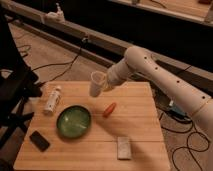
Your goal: Place the ceramic cup in the ceramic bowl
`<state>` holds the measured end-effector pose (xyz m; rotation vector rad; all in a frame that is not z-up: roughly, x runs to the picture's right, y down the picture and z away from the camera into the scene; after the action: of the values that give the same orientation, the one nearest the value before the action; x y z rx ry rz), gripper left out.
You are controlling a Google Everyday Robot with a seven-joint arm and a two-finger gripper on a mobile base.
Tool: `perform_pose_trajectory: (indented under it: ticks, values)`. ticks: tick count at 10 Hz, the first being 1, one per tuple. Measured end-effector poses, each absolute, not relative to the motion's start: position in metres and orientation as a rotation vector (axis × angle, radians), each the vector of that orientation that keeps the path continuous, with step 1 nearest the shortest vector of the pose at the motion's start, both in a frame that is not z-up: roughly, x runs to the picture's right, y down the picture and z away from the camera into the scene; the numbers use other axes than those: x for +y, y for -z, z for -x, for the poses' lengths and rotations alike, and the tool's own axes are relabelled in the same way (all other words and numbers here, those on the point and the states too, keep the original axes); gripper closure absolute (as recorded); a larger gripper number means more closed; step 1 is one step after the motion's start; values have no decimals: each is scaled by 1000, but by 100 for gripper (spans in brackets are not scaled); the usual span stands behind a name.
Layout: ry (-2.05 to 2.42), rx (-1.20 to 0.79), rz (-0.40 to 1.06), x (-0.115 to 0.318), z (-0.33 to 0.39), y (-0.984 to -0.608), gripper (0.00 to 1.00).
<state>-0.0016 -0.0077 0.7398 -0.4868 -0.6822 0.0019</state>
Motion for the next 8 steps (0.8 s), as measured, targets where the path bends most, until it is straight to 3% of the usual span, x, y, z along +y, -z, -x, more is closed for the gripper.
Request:
perform_pose_trajectory:
  ticks: [3, 8]
  values:
    - [66, -678, 488, -3, 8, -732, 100]
    - [364, -708, 489, 42, 68, -691, 100]
